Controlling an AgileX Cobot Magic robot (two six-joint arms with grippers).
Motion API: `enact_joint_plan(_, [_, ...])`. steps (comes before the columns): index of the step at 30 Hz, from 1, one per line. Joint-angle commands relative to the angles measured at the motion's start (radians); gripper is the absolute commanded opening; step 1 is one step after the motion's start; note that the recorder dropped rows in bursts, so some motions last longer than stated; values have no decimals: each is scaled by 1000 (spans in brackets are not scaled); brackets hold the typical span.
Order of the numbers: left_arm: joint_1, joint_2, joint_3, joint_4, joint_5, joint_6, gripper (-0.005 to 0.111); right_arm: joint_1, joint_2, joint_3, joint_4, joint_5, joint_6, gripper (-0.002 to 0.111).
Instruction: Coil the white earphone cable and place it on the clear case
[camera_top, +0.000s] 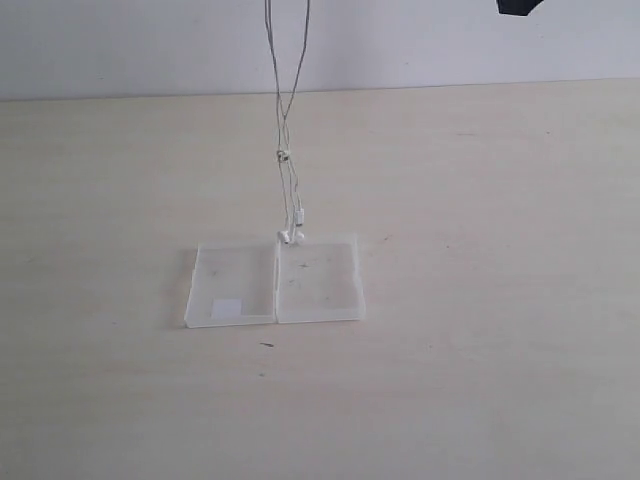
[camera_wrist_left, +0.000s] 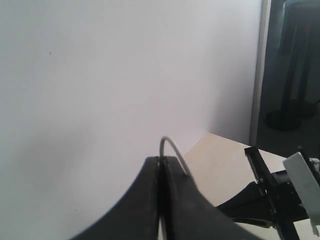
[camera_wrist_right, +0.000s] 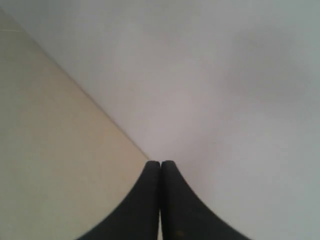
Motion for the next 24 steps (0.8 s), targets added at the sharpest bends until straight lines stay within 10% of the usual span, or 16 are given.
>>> enact_joint_plan(1, [0, -2, -6, 32, 9, 0, 0, -92, 86, -95, -135, -285, 198, 0])
enact_joint_plan(9, [0, 0, -6, 32, 19, 0, 0, -152, 263, -103, 5, -602, 159, 9])
enact_joint_plan(17, [0, 0, -6, 23, 23, -6, 0, -6, 326, -103, 56, -602, 148, 74])
enact_joint_plan(24, [0, 0, -6, 17, 43, -6, 0, 101, 315, -103, 85, -602, 132, 72])
